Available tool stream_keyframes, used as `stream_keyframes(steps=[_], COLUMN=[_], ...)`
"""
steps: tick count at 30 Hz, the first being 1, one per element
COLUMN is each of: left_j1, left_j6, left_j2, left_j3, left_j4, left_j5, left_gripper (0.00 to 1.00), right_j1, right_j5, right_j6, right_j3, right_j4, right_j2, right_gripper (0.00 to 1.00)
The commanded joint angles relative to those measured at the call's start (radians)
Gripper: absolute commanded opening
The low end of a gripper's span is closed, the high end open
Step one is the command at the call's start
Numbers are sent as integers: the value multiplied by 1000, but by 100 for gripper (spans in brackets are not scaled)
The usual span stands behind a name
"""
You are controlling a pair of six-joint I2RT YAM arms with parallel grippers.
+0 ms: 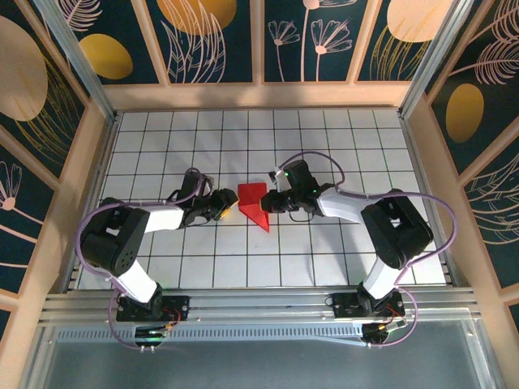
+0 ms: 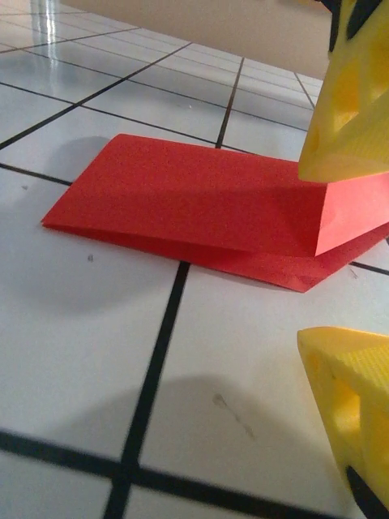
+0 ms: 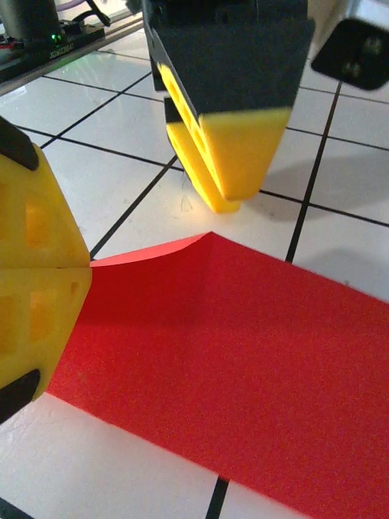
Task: Fold a paper plane with a square sheet of paper (fold left side to right side)
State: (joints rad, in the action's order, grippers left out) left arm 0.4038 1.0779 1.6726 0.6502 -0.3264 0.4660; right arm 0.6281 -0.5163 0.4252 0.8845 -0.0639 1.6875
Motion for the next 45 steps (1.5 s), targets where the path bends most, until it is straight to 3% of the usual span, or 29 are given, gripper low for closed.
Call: stream_keyframes(steps=[1,34,38,42,45], left_j1=[-8,36,41,44,44], left_j6=[-17,-25,-25,-24,-27], left_j2=[35,239,249,239,228], left_j3=[51,203,212,212,214], left_j4=[-48,-23,-21,-16,-5], left_j5=[67,128,125,104,89], left_gripper=[50,47,39,21,9], right_j1=[-7,-31,-35,-45,-52], right_j5=[16,15,13,26,55], right_j6=[5,33,36,38,28], right_j3=[-27,-97,-106,-120,-121], right_j4=[-6,-85,-92,-85,-49], right_j2=[-32,-97,-100,-115,-131], right_gripper=[0,0,0,0,11])
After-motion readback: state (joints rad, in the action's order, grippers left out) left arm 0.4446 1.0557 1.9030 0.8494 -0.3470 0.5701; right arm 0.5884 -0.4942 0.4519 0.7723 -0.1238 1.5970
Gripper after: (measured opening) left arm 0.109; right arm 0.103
